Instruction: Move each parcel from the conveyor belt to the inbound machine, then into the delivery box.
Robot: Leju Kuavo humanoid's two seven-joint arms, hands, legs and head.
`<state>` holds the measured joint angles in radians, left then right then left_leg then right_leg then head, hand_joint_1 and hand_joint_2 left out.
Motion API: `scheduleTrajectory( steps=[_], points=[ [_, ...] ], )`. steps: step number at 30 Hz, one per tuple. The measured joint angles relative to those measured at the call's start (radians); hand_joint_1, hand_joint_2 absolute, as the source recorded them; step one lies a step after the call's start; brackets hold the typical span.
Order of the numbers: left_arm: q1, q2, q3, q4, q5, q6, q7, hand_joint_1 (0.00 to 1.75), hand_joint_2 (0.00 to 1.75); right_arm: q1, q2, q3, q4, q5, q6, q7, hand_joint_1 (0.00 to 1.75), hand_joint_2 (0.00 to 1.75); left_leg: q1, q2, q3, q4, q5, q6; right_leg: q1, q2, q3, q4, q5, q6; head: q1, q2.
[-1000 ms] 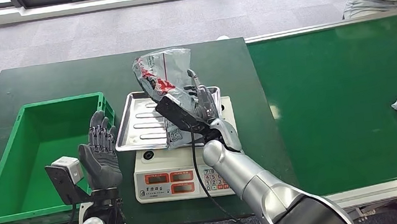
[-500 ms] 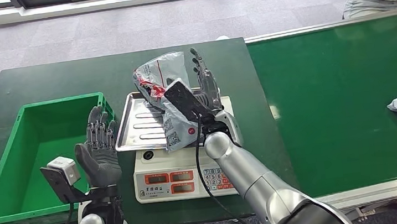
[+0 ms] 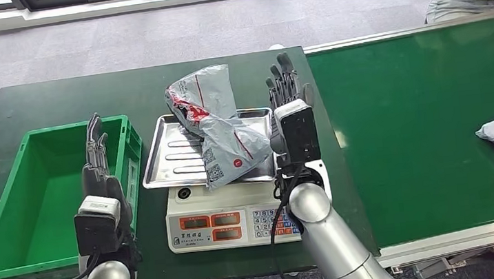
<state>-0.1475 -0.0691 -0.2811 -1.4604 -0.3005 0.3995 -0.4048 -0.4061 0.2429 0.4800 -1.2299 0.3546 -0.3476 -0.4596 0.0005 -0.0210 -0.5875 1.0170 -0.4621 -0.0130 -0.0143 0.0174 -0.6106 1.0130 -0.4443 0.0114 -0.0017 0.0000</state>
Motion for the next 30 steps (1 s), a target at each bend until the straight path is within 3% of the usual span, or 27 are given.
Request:
scheduleTrajectory(
  steps=[11,29,30],
  points=[
    [-0.029,0.017,0.000,-0.001,-0.068,-0.004,0.009,0.00,0.00,0.053,-0.030,0.008,-0.121,-0.027,-0.001,-0.011,0.00,0.00,0.000,0.001,0.000,0.000,0.001,-0.001,0.000,0.000,0.000,0.000,0.001,-0.001,0.000,0.000],
    [-0.069,0.039,-0.001,0.023,-0.104,-0.026,0.049,0.00,0.00,0.082,-0.052,0.008,-0.168,-0.041,-0.018,-0.025,0.00,0.00,0.000,0.001,0.001,0.000,0.001,-0.001,0.000,0.000,0.000,0.000,0.001,-0.001,0.000,0.000],
    [-0.070,0.039,-0.001,0.024,-0.104,-0.026,0.049,0.00,0.00,0.083,-0.053,0.008,-0.170,-0.041,-0.018,-0.026,0.00,0.44,0.000,0.001,0.001,0.000,0.001,-0.001,0.000,0.000,0.000,0.000,0.001,-0.001,0.000,0.000]
  ],
)
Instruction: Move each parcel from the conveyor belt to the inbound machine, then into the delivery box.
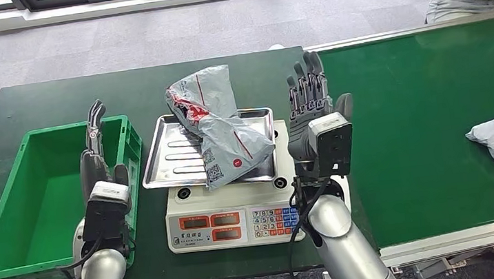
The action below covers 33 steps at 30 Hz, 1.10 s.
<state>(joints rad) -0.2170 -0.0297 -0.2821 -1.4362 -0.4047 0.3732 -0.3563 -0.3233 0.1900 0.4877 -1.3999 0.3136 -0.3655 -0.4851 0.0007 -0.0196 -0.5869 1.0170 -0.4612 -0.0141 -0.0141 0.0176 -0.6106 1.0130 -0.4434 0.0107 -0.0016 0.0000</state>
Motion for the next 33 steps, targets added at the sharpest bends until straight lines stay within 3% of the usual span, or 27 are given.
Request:
scheduleTrajectory(
  steps=[3,5,9,12,16,23,33],
  points=[
    [-0.003,0.002,0.000,0.003,-0.005,-0.004,0.005,0.00,0.00,0.003,-0.003,0.000,-0.003,-0.005,-0.001,-0.004,0.00,1.75,0.000,0.000,0.000,0.000,0.000,0.000,0.000,0.000,0.000,0.000,0.000,0.000,0.000,0.000],
    [-0.020,0.006,-0.007,0.013,-0.031,-0.034,0.033,0.00,0.00,0.010,-0.006,0.000,-0.012,-0.028,-0.004,-0.024,0.00,1.75,0.000,-0.001,0.000,0.001,0.000,0.000,0.000,0.000,-0.001,0.000,0.000,0.000,0.000,0.000],
    [-0.211,0.041,-0.064,0.175,-0.080,-0.255,0.126,0.00,1.75,0.078,-0.024,-0.002,-0.132,-0.057,-0.025,-0.106,0.00,1.75,0.000,-0.009,-0.003,0.001,0.004,0.001,0.000,-0.009,-0.001,0.000,0.001,0.000,0.000,0.000],
    [-0.365,0.049,-0.112,0.347,-0.104,-0.364,0.129,0.00,1.75,0.138,-0.039,-0.005,-0.245,-0.041,-0.042,-0.146,0.00,1.75,0.000,-0.005,-0.003,0.001,0.004,0.001,0.000,-0.006,-0.001,0.000,0.004,-0.001,0.000,0.000],
    [-0.492,0.047,-0.159,0.505,-0.122,-0.407,0.126,0.00,1.75,0.183,-0.057,-0.010,-0.337,-0.039,-0.050,-0.163,0.00,1.75,-0.001,0.003,-0.003,0.001,0.004,0.001,-0.001,0.003,-0.004,0.000,0.006,-0.001,0.000,0.000],
    [-0.618,0.022,-0.239,0.689,-0.156,-0.498,0.140,0.00,1.75,0.203,-0.081,-0.011,-0.392,-0.088,-0.079,-0.204,0.00,1.75,-0.001,0.003,-0.003,0.001,0.004,0.001,0.000,0.003,-0.005,0.000,0.006,-0.001,0.000,0.000],
    [-0.733,-0.061,-0.375,0.905,-0.164,-0.575,0.167,0.00,1.75,0.204,-0.109,-0.005,-0.400,-0.170,-0.089,-0.212,0.00,1.75,-0.001,0.002,-0.004,0.001,0.004,0.001,-0.001,0.002,-0.004,0.000,0.007,-0.001,0.000,0.000]
  ],
)
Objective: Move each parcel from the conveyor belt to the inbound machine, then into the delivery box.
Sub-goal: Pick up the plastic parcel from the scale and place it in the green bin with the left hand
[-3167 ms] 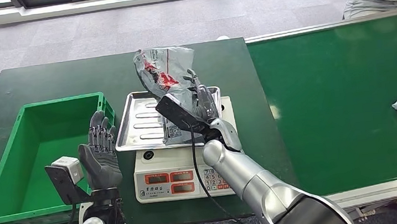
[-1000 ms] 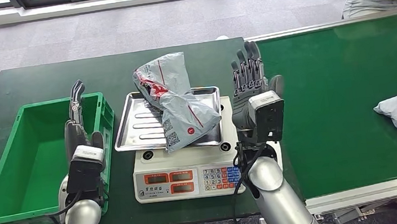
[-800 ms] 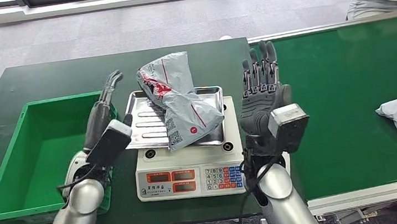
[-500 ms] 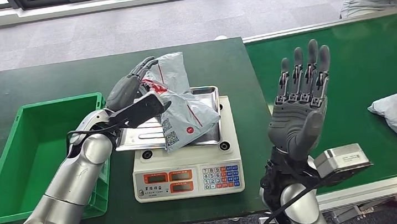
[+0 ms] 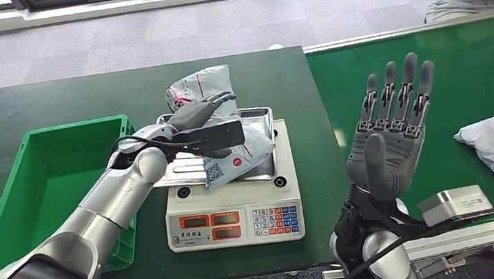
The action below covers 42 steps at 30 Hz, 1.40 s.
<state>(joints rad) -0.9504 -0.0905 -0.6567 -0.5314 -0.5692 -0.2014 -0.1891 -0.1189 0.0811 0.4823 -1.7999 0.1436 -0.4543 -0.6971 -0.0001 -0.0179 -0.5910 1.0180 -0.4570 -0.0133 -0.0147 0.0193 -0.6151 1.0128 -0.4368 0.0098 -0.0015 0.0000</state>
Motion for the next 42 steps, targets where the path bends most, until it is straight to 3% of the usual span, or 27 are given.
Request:
scheduleTrajectory(
  steps=[4,9,18,42],
  points=[
    [-0.014,-0.044,-0.044,0.053,-0.001,-0.004,0.014,0.00,1.75,-0.006,0.000,0.009,-0.004,-0.014,0.031,0.000,0.00,1.75,0.000,0.000,-0.001,0.000,0.000,0.000,0.000,0.000,0.000,0.000,0.000,0.000,0.000,0.000],
    [-0.025,-0.065,-0.073,0.092,0.007,-0.015,0.015,0.00,1.75,-0.015,0.000,0.013,-0.004,-0.029,0.050,0.000,0.00,1.75,0.000,0.000,-0.001,0.000,0.000,0.000,0.000,-0.001,0.000,0.000,0.000,0.000,0.000,0.000],
    [-0.012,-0.114,-0.133,0.159,-0.001,-0.125,0.028,0.00,1.75,-0.038,0.005,0.020,0.003,-0.017,0.117,0.000,0.00,1.75,0.000,-0.001,-0.001,0.000,0.000,0.000,0.000,-0.001,0.000,0.000,0.000,0.000,0.000,0.000],
    [-0.012,-0.133,-0.198,0.203,-0.009,-0.157,0.046,0.00,1.75,-0.039,0.006,0.025,0.006,-0.018,0.107,0.000,0.00,1.75,0.000,-0.001,-0.001,0.000,0.000,0.000,0.000,-0.002,0.000,0.000,0.000,0.000,0.000,0.000]
  ],
)
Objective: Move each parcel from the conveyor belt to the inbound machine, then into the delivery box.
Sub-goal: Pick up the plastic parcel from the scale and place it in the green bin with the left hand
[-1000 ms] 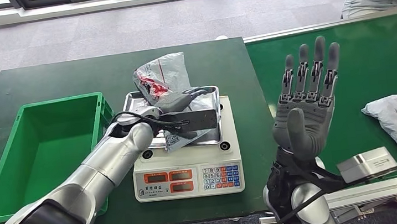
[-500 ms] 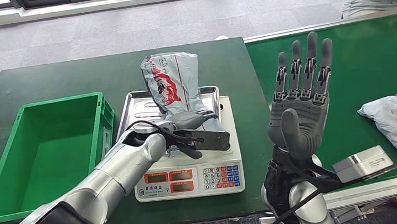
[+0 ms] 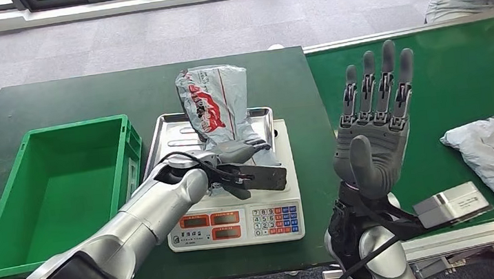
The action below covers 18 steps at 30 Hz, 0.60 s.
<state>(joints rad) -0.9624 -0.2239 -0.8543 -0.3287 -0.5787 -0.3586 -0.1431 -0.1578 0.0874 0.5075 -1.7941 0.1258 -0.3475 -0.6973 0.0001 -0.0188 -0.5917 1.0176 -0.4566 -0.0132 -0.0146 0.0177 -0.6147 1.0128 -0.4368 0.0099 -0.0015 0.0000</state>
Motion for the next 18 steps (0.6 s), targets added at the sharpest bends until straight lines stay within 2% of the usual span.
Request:
scheduleTrajectory(
  steps=[1,4,5,18],
  points=[
    [0.000,0.000,-0.001,0.000,0.000,0.000,0.000,0.05,1.75,0.000,0.000,0.000,0.000,0.000,0.000,0.000,0.00,1.75,0.000,0.000,0.000,0.000,0.000,0.000,0.000,0.000,0.000,0.000,0.000,0.000,0.000,0.000],
    [0.000,0.000,-0.001,0.001,-0.002,0.004,-0.001,1.34,1.75,0.000,0.000,0.002,0.000,0.001,0.000,0.000,0.00,1.75,0.000,0.000,0.000,0.000,0.000,0.000,0.000,0.000,0.000,0.000,0.000,0.000,0.000,0.000],
    [0.000,0.000,-0.001,0.001,-0.002,0.010,-0.002,1.73,1.75,0.000,0.000,0.002,0.000,0.003,0.000,0.000,0.00,1.75,0.000,0.000,0.000,0.000,0.000,0.000,0.000,0.000,0.000,0.000,0.000,0.000,0.000,0.000],
    [-0.025,0.013,-0.001,0.000,0.037,0.061,-0.010,1.75,1.75,0.009,0.008,0.002,0.000,0.034,0.048,0.000,0.00,1.75,0.000,0.000,0.000,0.000,0.000,0.000,0.000,0.000,0.000,0.000,0.000,0.000,0.000,0.000]
  ],
)
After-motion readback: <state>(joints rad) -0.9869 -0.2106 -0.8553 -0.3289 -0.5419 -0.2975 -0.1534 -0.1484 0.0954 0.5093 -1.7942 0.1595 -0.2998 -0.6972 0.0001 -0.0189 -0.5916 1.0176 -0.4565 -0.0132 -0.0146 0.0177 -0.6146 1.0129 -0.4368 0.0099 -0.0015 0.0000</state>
